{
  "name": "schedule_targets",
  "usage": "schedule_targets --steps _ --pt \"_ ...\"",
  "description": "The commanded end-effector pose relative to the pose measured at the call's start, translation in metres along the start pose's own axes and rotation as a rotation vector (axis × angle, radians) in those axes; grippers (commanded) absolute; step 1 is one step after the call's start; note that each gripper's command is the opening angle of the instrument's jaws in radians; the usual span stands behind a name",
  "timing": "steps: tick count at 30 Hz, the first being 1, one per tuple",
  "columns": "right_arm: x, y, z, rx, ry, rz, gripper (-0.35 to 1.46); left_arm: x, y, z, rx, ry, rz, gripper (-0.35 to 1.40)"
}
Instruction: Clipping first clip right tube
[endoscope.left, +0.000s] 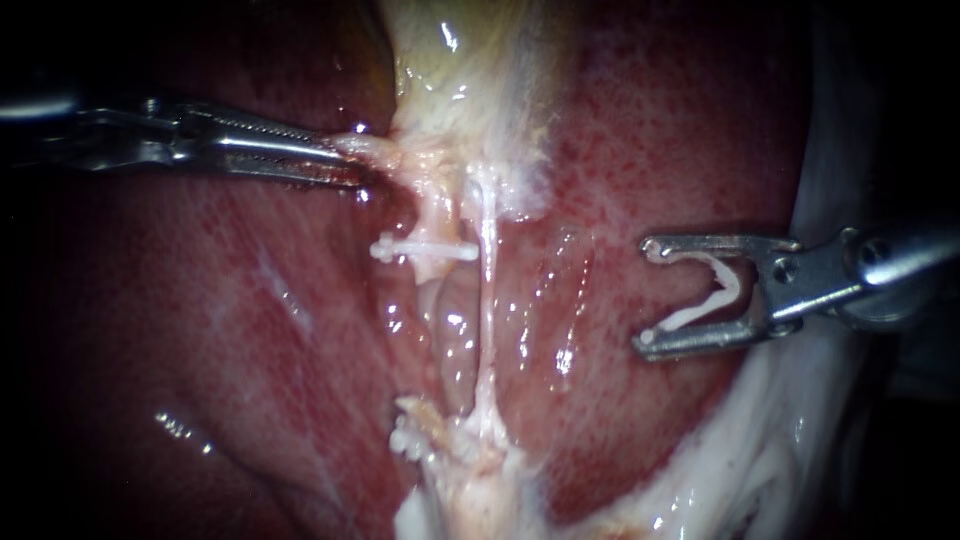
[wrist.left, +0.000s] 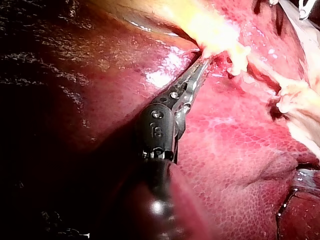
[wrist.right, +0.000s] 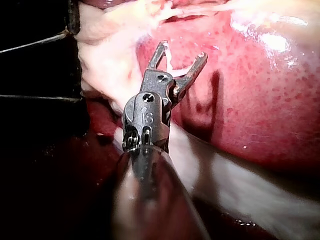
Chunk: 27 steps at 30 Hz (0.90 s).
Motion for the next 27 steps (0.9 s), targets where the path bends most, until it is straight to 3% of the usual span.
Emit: schedule_targets --steps 1,5,8,11,20,27 --pt "0.0 0.0 0.0 0.0 0.0 0.0 0.5 0.0004 0.0001 -0.0006 -0.004 0.0 -0.002 -0.35" --pt "0.0 0.0 0.0 0.003 0.0 0.0 0.5 0.0023 0.0003 -0.0036 0.003 0.001 -0.013 -0.35" --pt "0.0 0.0 0.0 0.011 0.002 0.0 0.5 0.004 0.0006 -0.0063 0.02 0.021 -0.013 -0.35" --pt "0.0003 -0.0001 0.0004 0.028 0.001 0.001 0.5 0.0048 0.001 -0.0075 0.031 0.031 -0.002 -0.35" --pt "0.0021 -0.002 0.0053 0.073 0.041 0.043 0.5 0.0048 0.0012 -0.0072 0.035 0.032 -0.002 -0.35" --pt "0.001 -0.0032 0.0111 0.092 0.034 0.102 0.5 0.0048 0.0012 -0.0071 0.035 0.032 -0.002 -0.35"
